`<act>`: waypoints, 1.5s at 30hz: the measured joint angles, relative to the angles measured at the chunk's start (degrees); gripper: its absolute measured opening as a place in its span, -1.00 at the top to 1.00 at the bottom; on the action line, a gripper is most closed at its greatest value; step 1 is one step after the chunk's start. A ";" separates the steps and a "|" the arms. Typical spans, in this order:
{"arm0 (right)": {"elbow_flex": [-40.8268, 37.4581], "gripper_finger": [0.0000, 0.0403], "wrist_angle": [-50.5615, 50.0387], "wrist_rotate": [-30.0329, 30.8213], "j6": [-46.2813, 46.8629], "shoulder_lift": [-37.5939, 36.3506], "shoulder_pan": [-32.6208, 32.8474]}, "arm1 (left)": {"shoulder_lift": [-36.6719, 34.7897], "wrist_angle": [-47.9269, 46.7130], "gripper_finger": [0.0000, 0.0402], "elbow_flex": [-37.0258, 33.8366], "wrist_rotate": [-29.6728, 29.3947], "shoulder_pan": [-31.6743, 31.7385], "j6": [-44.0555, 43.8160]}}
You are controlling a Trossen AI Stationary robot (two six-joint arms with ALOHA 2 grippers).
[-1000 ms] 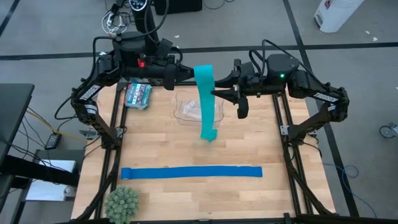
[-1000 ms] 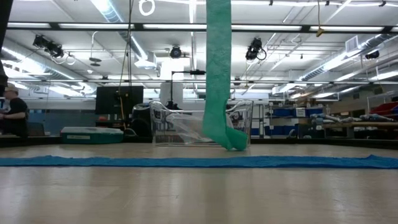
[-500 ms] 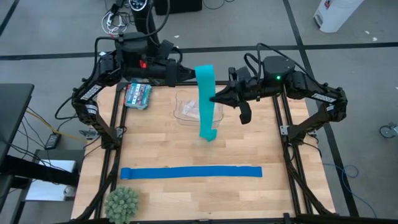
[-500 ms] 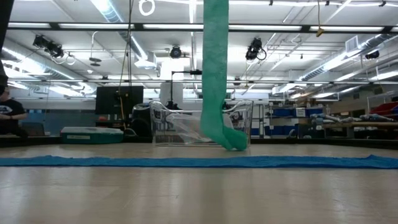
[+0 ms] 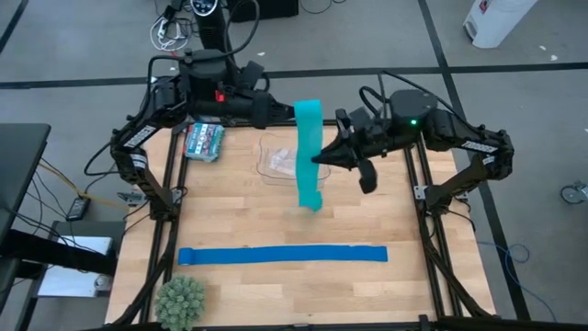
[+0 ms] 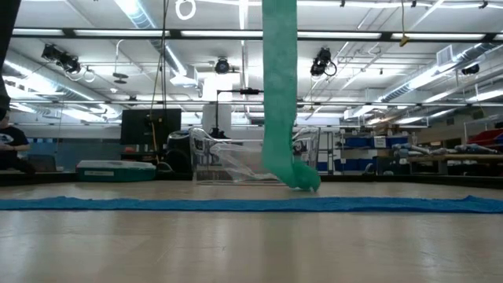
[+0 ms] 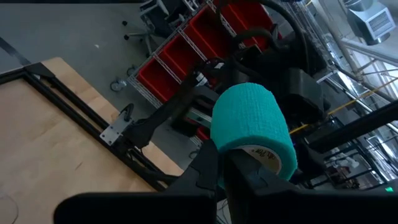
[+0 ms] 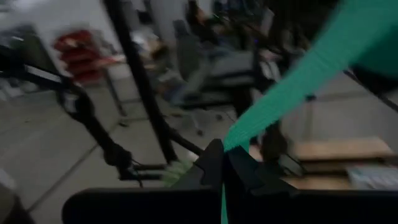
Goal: Roll bandage
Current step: Roll the green bandage
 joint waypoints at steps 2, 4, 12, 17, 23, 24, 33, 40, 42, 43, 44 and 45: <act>-0.04 1.00 -2.96 2.58 -0.26 0.13 -0.12 | 0.01 0.00 0.92 0.00 -0.13 0.00 -0.02; -0.04 1.00 -5.72 7.10 -0.94 0.17 -0.47 | 0.02 0.25 0.92 0.00 -0.18 0.00 -0.36; -0.04 0.93 -5.03 10.51 -4.23 0.11 -3.96 | 0.02 2.07 0.92 0.00 -0.17 0.00 -1.06; -0.04 0.68 -5.08 8.75 -4.61 0.11 -4.36 | 0.00 1.66 0.92 0.00 1.06 0.00 -2.38; -0.09 0.30 -7.97 5.19 -1.79 -1.15 -3.95 | 0.00 0.82 0.92 0.00 3.53 0.00 -3.79; -0.09 0.25 -8.88 5.15 -1.68 -1.63 -3.91 | 0.00 0.81 0.92 0.00 4.05 0.00 -3.97; -0.09 0.14 -5.22 13.20 -7.92 -4.87 -3.54 | 0.00 -1.08 0.91 -1.85 11.40 0.42 -7.08; -0.09 0.14 -3.04 16.65 -11.73 -4.78 -3.53 | 0.00 -0.75 0.91 -3.97 13.09 0.39 -7.34; -0.09 0.14 -2.86 16.60 -12.08 -4.55 -3.17 | 0.00 -0.67 0.91 -4.04 13.05 0.58 -7.37; -0.09 0.14 -2.82 16.42 -12.14 -4.42 -3.03 | 0.00 -0.61 0.91 -4.04 13.05 0.76 -7.37; -0.09 0.14 -2.77 16.36 -12.20 -4.23 -2.85 | -0.02 -0.57 0.91 -4.02 13.05 0.92 -7.36; -0.09 0.14 -2.51 16.32 -12.22 -4.04 -2.64 | -0.02 -0.51 0.91 -4.02 13.06 1.15 -7.34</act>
